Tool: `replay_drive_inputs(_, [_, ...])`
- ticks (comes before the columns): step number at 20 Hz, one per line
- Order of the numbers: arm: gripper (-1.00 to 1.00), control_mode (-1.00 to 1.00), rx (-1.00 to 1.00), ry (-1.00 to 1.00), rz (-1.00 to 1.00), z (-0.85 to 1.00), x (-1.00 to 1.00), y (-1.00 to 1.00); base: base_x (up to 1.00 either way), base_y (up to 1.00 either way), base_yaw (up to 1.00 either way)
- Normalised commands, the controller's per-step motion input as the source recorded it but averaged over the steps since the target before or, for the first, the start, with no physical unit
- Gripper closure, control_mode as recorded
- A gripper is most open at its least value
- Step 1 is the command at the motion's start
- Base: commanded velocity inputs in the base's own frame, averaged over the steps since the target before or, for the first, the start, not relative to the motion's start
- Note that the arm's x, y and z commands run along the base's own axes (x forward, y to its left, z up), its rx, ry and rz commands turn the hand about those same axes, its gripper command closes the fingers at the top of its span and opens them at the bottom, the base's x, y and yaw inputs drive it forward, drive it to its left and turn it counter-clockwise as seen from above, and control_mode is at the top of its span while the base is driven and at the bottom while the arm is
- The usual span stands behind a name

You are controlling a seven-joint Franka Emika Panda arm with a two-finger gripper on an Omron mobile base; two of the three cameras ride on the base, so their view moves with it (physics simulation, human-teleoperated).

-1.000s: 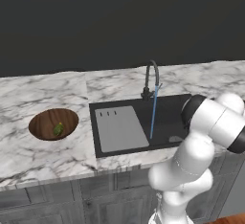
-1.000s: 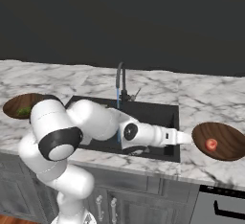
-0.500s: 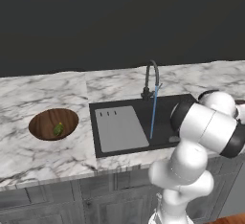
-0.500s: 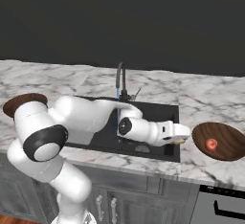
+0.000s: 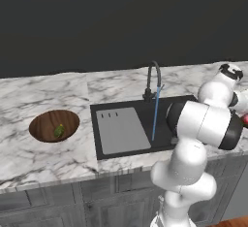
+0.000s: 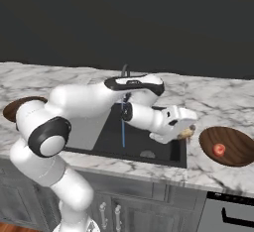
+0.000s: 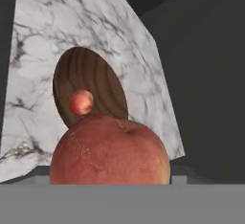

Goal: Pick the peachs from the sink and place them in one bowl. Place the cucumber in the other bowl. Then turn off the sink faucet.

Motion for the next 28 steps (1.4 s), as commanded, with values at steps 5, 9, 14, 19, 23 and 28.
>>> replay_drive_inputs(5, [1.0, -1.0, 0.02, 0.24, 0.09, 0.63, 0.41, -0.56, 0.0, 0.0, 0.0])
replay_drive_inputs(9, [1.0, -1.0, 0.04, 0.32, 0.04, 0.11, 0.37, -0.19, 0.0, 0.0, 0.0])
replay_drive_inputs(14, [1.0, -1.0, 0.0, 0.44, 0.01, -0.23, 0.25, 0.0, 0.0, 0.0, 0.0])
replay_drive_inputs(19, [1.0, -1.0, 0.12, 0.42, 0.02, -0.07, 0.19, -0.26, 0.0, 0.0, 0.0])
replay_drive_inputs(23, [1.0, -1.0, 0.16, 0.25, 0.06, 0.36, 0.18, -0.5, 0.0, 0.0, 0.0])
replay_drive_inputs(28, [1.0, -1.0, 0.14, 0.19, 0.06, 0.8, 0.4, -0.7, 0.0, 0.0, 0.0])
